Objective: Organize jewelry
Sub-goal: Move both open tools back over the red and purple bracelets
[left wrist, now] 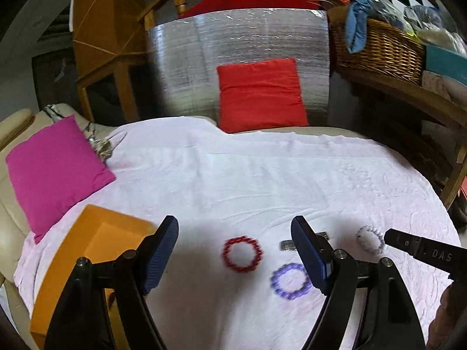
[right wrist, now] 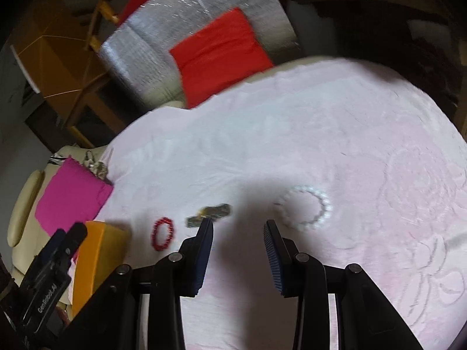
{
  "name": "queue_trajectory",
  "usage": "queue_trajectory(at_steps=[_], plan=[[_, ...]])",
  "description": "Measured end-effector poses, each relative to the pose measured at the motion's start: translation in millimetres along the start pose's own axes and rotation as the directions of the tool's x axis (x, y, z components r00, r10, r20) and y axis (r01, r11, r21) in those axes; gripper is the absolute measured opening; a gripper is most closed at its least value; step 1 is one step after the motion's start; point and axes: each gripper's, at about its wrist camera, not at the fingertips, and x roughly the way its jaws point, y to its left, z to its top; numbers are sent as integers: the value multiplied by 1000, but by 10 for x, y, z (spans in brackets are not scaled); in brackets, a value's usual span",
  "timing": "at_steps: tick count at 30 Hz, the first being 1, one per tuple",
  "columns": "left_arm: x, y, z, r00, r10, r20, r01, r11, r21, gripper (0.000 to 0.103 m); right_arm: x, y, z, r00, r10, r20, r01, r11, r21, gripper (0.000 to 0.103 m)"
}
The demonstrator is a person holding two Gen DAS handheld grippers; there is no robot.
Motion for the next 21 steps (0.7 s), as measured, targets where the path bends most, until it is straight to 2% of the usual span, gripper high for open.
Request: queue_trajectory(at_steps=[8,21], plan=[[245,-149,-110,999,-5,-42,6,1000,15,80,66,-50,-44,999,3,-39,-3,1000,-8,40],[422,-93,-257,997,13,-80,-10,999,36,80,343,87,-188,995,-19,-99,16,999,-28,40]])
